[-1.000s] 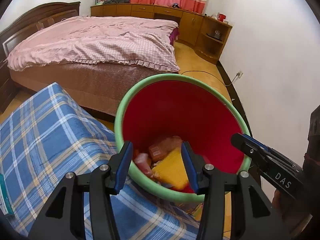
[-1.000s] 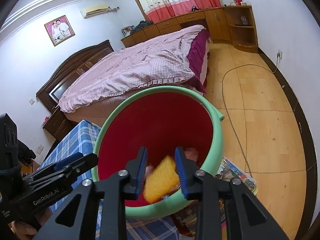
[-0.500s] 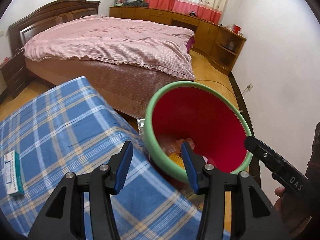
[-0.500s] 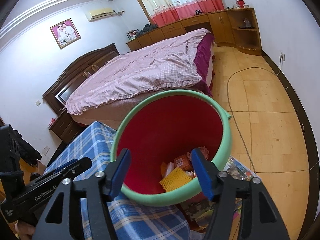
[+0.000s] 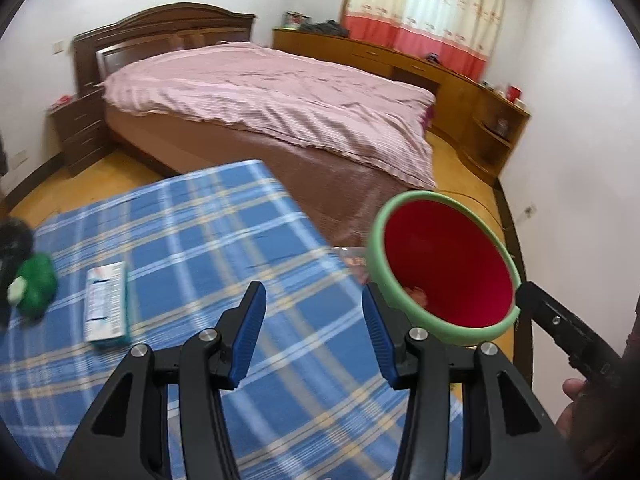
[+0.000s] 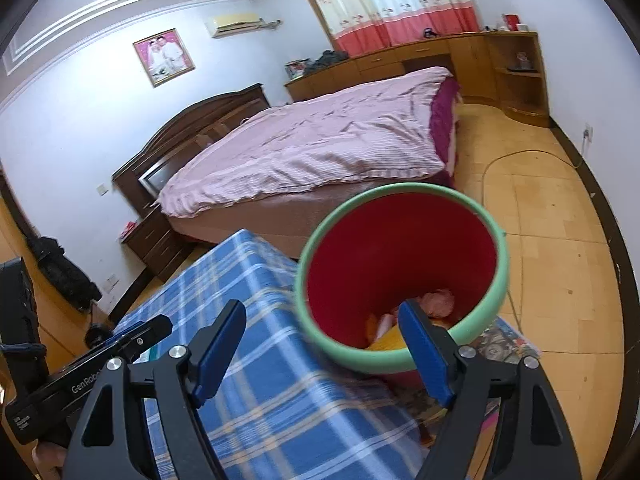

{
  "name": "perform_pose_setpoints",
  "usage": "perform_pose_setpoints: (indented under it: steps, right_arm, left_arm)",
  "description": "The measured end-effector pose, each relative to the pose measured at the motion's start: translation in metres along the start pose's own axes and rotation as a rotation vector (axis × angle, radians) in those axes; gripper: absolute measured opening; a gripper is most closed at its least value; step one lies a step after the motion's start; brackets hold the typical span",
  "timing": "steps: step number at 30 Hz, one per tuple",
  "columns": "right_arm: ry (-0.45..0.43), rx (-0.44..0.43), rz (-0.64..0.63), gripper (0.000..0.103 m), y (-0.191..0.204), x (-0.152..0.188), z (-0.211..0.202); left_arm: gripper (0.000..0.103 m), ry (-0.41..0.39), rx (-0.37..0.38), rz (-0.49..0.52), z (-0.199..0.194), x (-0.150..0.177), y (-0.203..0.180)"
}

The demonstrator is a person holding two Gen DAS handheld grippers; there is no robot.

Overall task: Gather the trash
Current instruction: 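Move both open tools back over the table toward the medicine box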

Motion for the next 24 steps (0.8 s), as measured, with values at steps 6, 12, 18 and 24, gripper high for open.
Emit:
perform_pose_setpoints:
  steps: [6,12,18,24]
  right_arm:
    - [0.018,-0.052,-0.04,0.087,0.041,0.008,-0.007]
    - [0.05,-0.112,-0.103,0.093,0.09,0.018,-0.009]
    - [0.089,-0.152,-0.165,0.097,0.141,0.031,-0.001]
    - [0.149,-0.198,-0.249,0.097,0.196,0.056,0.018]
  left_arm:
    - [0.05,-0.046,-0.096,-0.08,-0.036,0.005,0.045]
    - [0.05,-0.099,-0.212,-0.161,-0.072,0.012,0.095]
    - [0.05,-0.135,-0.312,-0.222,-0.104,0.023,0.146]
    - [0.05,-0.13,-0.393,-0.288,-0.117,0.039,0.192]
Point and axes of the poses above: each gripper's, at about its wrist camera, not at the fingertips, and z roughly the way its jaws point, y to its left, x to its underside, the point moved 3 cm from there along z, roughly the way its jaws point, and after that the axes turned 6 degrees about x, right-handed, at the moved point
